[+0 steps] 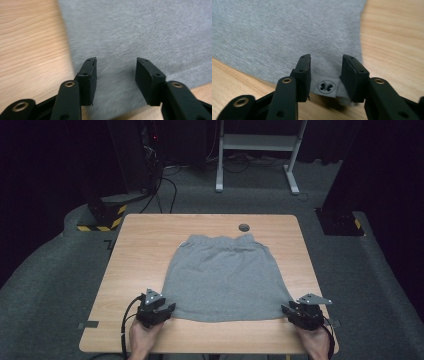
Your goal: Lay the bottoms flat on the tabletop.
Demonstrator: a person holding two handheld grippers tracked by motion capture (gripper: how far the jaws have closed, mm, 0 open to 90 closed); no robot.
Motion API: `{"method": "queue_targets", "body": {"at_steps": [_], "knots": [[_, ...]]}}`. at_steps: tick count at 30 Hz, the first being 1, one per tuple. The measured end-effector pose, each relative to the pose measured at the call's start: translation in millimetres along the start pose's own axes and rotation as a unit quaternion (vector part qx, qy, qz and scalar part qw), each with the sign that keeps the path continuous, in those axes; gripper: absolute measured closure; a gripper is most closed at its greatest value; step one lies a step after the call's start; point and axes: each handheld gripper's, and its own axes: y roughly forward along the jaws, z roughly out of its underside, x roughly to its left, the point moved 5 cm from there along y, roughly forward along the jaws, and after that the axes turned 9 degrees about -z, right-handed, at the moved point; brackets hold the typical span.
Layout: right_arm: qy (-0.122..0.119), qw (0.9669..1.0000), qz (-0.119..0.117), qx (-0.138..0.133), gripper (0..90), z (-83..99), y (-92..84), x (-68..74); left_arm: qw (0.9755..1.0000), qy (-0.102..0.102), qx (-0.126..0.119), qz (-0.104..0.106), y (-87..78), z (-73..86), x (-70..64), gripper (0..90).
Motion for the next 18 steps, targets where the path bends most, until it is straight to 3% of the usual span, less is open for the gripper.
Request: {"method": "queue_targets", "body": {"at_steps": [3, 6, 8, 11, 14, 18], "knots": [[0.008, 0.9994, 0.010, -0.032, 53.4, -6.8, -8.0, -5.3, 0.9995, -0.017, -0.027, -0.007, -6.4, -2.5, 11.6, 45.8], [0.044, 0.9971, 0.021, -0.058, 49.8, -11.9, -9.3, -20.1, 0.9978, -0.057, -0.029, -0.015, -2.6, -4.2, 29.9, 42.5], [0.068, 0.9949, 0.030, -0.068, 49.5, -10.9, -7.8, -31.1, 0.9970, -0.068, -0.022, -0.029, 2.5, -2.9, 42.1, 42.4], [0.093, 0.9918, 0.049, -0.074, 49.4, -8.0, -6.6, -45.3, 0.9954, -0.073, -0.009, -0.061, 10.3, 0.2, 59.3, 42.5], [0.102, 0.9893, 0.074, -0.072, 48.5, -6.9, -4.9, -56.6, 0.9925, -0.083, -0.011, -0.089, 14.2, 0.4, 73.7, 42.4], [0.097, 0.9898, 0.091, -0.050, 47.1, -3.2, 4.9, -63.3, 0.9902, -0.086, -0.022, -0.107, 17.4, 0.2, 83.4, 40.0]]}}
